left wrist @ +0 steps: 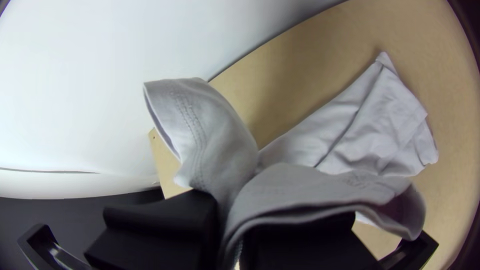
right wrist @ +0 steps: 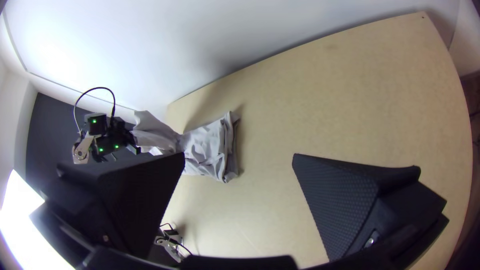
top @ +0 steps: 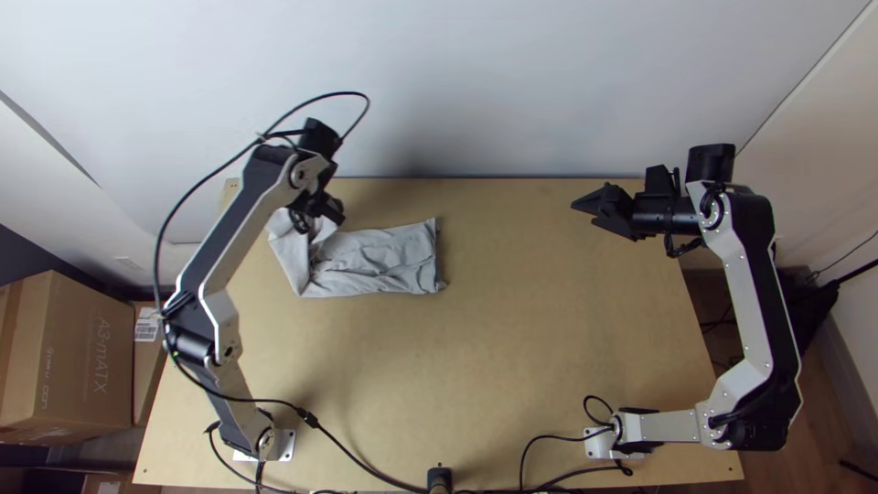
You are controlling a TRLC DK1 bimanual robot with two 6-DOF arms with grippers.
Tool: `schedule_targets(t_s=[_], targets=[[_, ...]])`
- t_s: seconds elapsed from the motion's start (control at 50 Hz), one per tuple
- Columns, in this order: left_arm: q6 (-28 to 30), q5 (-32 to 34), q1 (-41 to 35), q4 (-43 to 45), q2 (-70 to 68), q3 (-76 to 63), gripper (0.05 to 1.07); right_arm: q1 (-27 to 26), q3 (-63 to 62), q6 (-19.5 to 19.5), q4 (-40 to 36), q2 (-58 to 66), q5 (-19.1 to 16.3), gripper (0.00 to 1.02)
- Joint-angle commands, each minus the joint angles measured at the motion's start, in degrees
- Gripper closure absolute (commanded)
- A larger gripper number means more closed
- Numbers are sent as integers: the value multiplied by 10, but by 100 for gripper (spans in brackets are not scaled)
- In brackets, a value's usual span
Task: Fold the t-shirt
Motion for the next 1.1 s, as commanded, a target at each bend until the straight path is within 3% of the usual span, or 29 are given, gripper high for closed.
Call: schedule_targets(t_s=[0.0, 0.4, 1.08], targets=[[-61, -15, -36, -43, 53, 68, 105, -12, -19, -7, 1, -24, 1, 3], [-161, -56, -126, -69, 128, 90, 105, -36, -80, -16, 1, -77, 0, 3], [-185, -162, -229, -43, 271, 120, 105, -41, -180, -22, 1, -172, 0, 3]])
